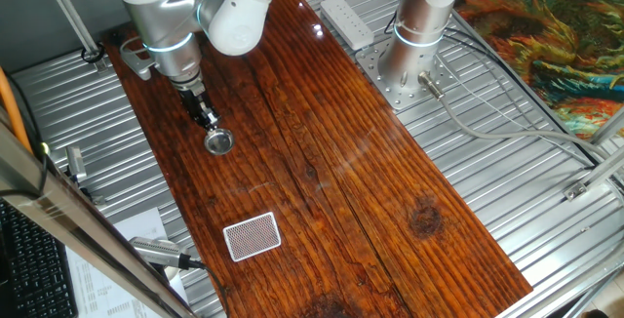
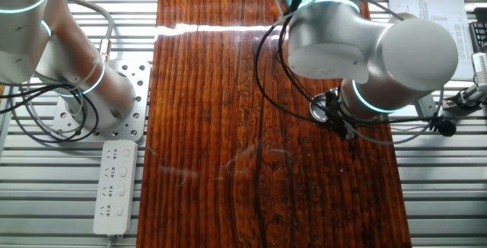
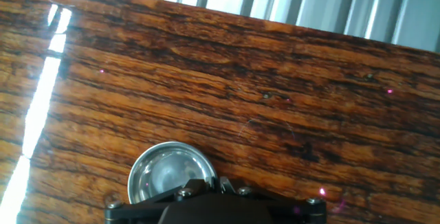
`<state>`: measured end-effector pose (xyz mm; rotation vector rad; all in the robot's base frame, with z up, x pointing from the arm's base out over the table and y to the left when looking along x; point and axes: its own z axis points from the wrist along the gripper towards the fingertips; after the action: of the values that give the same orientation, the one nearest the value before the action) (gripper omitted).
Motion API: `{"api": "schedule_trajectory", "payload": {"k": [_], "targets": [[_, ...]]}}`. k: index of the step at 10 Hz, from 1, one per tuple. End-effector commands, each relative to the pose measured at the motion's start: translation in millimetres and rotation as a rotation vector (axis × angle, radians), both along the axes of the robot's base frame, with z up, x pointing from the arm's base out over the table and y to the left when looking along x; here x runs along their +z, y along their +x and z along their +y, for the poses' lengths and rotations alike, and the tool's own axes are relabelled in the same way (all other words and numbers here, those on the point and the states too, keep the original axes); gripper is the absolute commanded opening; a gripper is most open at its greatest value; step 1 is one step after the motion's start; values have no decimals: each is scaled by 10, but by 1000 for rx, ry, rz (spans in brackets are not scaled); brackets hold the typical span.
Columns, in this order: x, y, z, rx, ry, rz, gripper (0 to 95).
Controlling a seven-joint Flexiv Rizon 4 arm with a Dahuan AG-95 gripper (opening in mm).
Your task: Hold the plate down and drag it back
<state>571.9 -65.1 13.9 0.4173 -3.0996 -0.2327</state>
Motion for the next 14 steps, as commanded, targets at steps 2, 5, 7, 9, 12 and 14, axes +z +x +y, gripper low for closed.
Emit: {"api": "schedule_trajectory", "payload": {"k": [2,5,7,9,12,14], "targets": [[26,-20,-69,16,2,0,0],[18,-35,-129,29,1,-3,0],[17,-43,-159,35,1,-3,0],[8,-50,-182,40,-1,-4,0],[6,-61,-220,46,0,-5,0],[7,-71,-256,51,0,-6,0]]}}
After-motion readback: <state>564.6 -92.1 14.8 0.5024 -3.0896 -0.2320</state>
